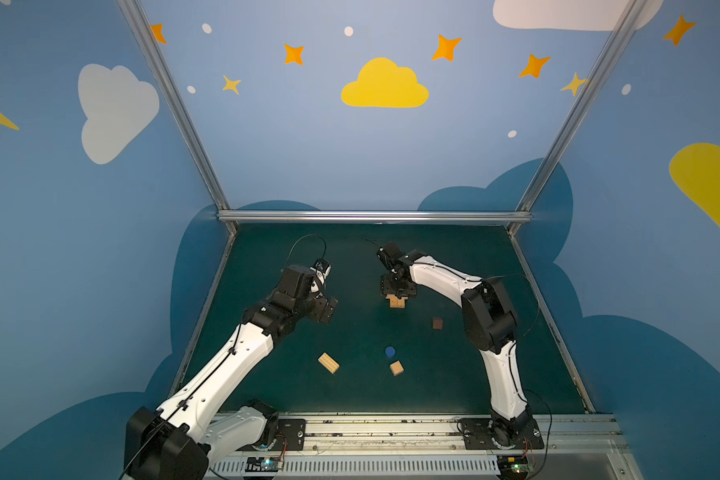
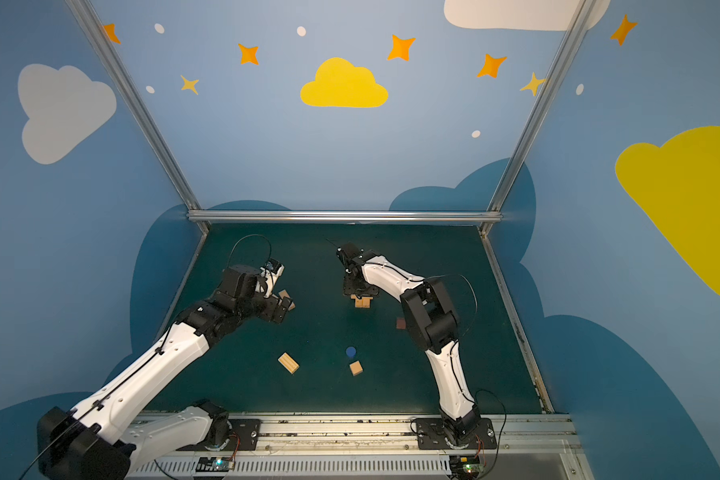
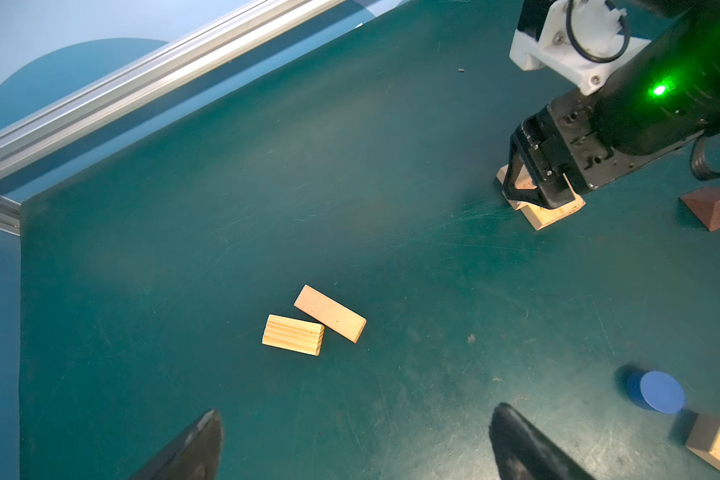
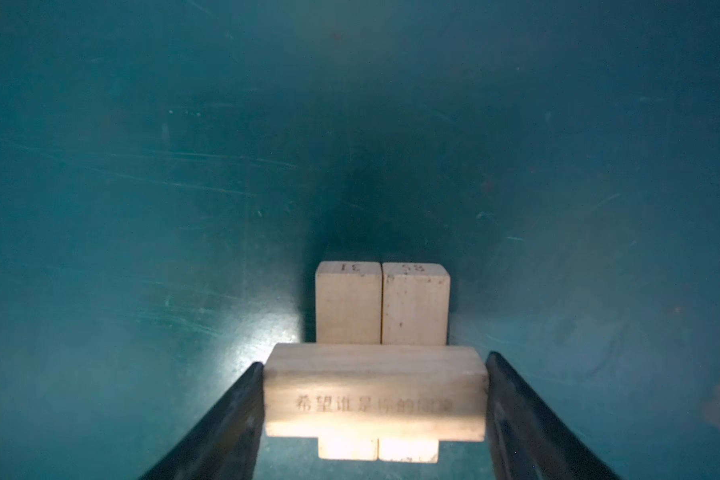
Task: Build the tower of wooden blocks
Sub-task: 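Lower the printed block across the paired blocks with the right gripper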
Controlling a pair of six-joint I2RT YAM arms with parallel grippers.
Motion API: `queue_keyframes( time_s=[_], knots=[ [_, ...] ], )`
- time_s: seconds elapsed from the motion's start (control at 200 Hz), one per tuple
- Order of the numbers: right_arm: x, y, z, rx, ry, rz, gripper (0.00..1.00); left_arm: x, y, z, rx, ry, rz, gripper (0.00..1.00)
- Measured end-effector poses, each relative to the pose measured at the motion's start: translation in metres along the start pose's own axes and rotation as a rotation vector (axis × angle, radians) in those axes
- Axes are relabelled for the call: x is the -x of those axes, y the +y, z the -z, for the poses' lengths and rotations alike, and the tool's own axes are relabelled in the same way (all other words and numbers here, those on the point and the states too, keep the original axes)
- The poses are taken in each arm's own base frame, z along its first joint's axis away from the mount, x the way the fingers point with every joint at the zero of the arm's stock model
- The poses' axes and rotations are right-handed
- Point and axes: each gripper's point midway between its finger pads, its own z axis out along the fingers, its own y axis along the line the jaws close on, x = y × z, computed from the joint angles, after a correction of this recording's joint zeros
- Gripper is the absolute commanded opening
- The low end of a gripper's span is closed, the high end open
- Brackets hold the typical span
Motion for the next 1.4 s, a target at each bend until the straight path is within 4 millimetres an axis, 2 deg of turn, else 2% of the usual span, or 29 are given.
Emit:
queue_keyframes(
  time_s=[0.581, 0.941, 1.217, 1.397],
  knots=[
    [-0.0033, -0.0020, -0.0035, -0.003, 0.002, -0.012, 0.76, 0.0000, 0.0001, 0.0000, 0.000, 0.000, 0.000, 1.00],
    [-0.0051, -0.0030, -0.0048, -0.006, 0.007, -0.021, 0.73, 0.0000, 0.0005, 0.0000, 0.003, 0.000, 0.000, 1.00],
    [-0.0052, -0.0029, -0.0048, -0.006, 0.007, -0.024, 0.74, 0.0000, 0.0005, 0.0000, 0.003, 0.000, 0.000, 1.00],
    [-0.0060, -0.0026, -0.0047, -0.005, 0.011, -0.019, 0.79, 0.0000, 0.0005, 0.0000, 0.003, 0.000, 0.000, 1.00]
  ],
)
